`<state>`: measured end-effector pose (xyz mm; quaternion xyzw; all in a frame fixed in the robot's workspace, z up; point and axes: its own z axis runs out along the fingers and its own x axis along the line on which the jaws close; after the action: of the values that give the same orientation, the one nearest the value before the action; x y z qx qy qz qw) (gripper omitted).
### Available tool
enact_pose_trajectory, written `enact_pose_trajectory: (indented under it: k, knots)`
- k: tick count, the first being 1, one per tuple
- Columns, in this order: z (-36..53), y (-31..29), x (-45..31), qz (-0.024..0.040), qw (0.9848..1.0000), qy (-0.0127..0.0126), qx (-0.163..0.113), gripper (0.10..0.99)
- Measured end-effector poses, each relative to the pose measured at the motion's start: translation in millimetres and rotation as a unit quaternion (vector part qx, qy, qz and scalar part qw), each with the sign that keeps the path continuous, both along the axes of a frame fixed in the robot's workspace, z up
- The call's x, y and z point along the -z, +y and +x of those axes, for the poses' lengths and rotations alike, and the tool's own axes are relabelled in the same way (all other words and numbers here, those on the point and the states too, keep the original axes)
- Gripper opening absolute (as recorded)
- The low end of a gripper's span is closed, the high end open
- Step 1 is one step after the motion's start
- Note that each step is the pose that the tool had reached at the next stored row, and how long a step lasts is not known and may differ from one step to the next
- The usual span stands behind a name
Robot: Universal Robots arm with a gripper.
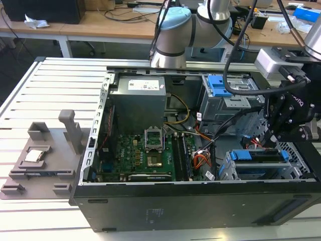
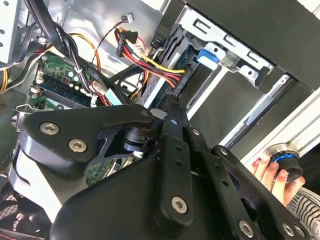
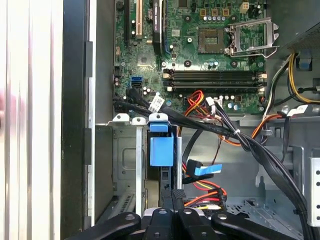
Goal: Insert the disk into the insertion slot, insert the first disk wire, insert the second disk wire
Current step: 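Insert the second disk wire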
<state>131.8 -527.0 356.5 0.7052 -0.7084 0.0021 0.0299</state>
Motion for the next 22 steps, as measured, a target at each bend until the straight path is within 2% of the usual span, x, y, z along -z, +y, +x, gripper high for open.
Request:
enact_pose_trajectory:
  k: [2, 10, 15, 17, 22]
  knots:
    - [-4.2, 0.0, 0.0, 0.0, 1.0, 0.0, 0.0, 0.106]
    - [-10.8, 1.5, 0.0, -0.0001, 1.0, 0.0, 0.0, 0.106]
    - [-12.5, 19.0, 0.0, 0.0, 1.0, 0.0, 0.001, 0.106]
    - [-13.5, 29.1, 0.1, 0.0001, 1.0, 0.0, 0.001, 0.106]
    - [-21.8, 35.5, 0.1, 0.0, 1.0, 0.0, 0.001, 0.106]
